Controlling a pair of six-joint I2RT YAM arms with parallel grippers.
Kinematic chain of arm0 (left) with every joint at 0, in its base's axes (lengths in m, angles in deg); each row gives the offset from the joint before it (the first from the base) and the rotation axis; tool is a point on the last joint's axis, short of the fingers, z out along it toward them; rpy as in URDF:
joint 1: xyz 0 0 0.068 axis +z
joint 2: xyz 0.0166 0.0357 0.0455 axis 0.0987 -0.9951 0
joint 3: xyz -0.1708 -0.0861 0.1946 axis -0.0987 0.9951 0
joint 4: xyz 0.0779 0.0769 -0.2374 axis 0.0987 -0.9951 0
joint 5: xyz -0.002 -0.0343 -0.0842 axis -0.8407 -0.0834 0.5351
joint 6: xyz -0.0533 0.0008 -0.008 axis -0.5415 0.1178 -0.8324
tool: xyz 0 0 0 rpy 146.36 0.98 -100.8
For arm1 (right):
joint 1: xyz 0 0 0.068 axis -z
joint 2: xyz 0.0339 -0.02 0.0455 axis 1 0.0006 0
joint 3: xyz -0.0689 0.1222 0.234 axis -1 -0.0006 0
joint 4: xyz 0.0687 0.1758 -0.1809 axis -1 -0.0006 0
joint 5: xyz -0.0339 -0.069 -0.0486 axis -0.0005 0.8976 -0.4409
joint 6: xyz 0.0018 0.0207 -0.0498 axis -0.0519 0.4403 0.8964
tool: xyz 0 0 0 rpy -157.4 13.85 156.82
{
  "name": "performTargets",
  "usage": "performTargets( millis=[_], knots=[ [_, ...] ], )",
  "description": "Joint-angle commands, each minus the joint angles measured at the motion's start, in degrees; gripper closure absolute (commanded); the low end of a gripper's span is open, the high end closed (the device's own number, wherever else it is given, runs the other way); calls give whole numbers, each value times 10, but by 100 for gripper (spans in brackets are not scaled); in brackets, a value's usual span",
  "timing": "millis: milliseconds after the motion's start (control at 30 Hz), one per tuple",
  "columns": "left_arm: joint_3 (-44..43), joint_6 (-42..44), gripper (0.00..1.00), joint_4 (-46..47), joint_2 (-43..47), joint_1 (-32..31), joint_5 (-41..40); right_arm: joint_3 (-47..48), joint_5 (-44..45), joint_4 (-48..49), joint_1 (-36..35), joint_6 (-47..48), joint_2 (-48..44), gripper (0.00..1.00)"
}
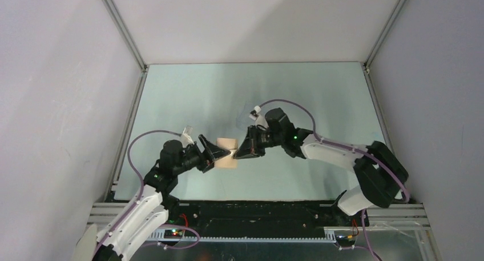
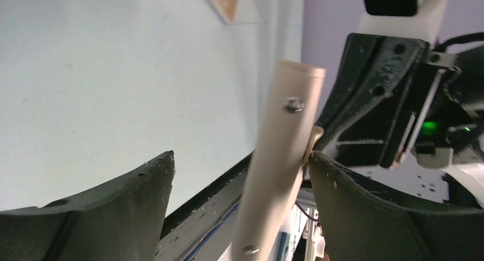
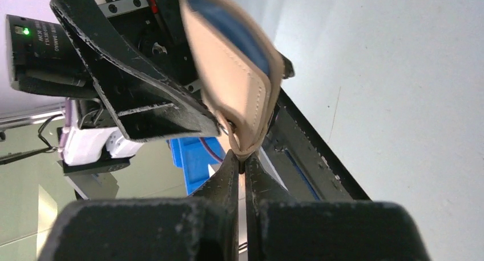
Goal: Put the credit cards into the card holder
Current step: Pick up the card holder from the center of the board.
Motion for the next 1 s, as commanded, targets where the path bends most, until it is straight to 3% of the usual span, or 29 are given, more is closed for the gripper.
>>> performTargets(
  millis=[0,167,267,567,633,700,733,767,833,900,933,967],
  knots=[
    [-9,-11,12,85,21,-3,49,-13,-18,-49,33,27,-65,100],
    [-21,-19,20,142,29,-3,100,-15,-39,-78,52,28,-110,100],
    [-29,-24,37,159,28,-6,126,-15,-41,-81,60,25,-125,100],
    [-45,-29,45,191,6,-26,153,-15,-64,-48,64,4,-129,100],
    [-49,-30,51,203,-2,-36,153,-14,-60,-50,64,2,-129,100],
    [-58,-28,65,208,-19,-47,155,-14,-55,-51,63,3,-132,100],
    [-63,-28,84,208,-23,-50,155,-15,-55,-50,62,3,-133,100],
    [-66,-26,92,209,-30,-55,154,-14,-55,-50,62,3,-134,100],
    [-68,-23,99,209,-31,-61,140,-14,-47,-57,66,7,-141,100],
    [-70,-12,100,192,-26,-67,112,-14,-28,-81,70,22,-155,84],
    [-80,-3,100,153,-24,-70,83,-9,-17,-112,70,29,-161,67],
    [-90,28,100,124,-20,-79,64,-4,13,-131,70,51,-173,60]
  ],
)
